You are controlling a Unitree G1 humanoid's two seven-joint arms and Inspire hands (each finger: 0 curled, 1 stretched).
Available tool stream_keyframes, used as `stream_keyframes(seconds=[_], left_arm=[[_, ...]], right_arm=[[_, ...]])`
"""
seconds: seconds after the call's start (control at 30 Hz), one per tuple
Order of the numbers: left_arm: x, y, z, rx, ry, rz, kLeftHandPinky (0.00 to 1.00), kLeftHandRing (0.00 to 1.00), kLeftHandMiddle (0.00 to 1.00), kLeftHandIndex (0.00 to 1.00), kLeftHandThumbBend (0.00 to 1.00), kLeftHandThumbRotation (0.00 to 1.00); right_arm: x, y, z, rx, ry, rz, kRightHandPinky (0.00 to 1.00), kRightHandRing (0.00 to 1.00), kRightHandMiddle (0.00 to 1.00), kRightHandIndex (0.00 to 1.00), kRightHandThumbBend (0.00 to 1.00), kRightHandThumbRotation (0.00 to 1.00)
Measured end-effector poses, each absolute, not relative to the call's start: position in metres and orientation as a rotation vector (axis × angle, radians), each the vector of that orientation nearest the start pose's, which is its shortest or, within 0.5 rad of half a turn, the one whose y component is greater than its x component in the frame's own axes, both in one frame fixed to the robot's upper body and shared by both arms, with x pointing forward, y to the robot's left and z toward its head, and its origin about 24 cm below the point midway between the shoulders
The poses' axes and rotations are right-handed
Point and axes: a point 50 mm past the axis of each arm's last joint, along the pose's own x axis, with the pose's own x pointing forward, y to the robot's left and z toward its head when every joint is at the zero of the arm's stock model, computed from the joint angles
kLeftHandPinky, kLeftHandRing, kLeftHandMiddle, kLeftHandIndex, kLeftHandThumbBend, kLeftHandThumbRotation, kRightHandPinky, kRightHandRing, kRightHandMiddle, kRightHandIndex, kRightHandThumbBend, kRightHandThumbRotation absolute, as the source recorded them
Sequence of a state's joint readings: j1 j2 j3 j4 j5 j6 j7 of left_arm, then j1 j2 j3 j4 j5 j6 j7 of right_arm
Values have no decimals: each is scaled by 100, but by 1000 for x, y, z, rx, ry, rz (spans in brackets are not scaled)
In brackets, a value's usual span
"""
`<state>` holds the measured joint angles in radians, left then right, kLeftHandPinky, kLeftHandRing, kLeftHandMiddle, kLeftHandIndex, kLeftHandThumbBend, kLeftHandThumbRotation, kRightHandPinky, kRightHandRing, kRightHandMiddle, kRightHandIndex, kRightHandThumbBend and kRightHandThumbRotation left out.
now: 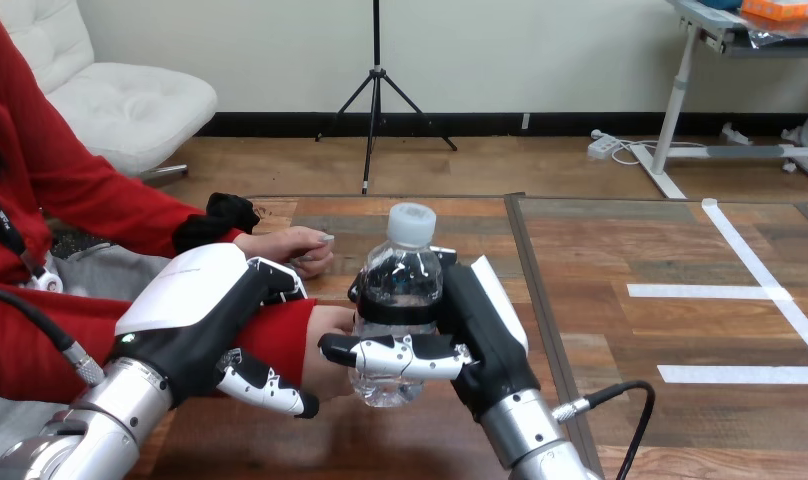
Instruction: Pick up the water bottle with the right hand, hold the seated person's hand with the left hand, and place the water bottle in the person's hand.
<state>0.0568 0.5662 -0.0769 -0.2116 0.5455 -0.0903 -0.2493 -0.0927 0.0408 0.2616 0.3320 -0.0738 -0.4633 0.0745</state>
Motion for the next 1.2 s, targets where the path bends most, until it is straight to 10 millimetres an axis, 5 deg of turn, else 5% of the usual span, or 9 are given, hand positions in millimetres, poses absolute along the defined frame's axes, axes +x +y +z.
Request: stream_keyframes(seconds=[1.2], left_arm=[[236,197,90,1097,-133,-385,33,38,43,44,100,0]], right_arm=[[262,-62,87,-8,-456,419,26,30,36,38,85,0]])
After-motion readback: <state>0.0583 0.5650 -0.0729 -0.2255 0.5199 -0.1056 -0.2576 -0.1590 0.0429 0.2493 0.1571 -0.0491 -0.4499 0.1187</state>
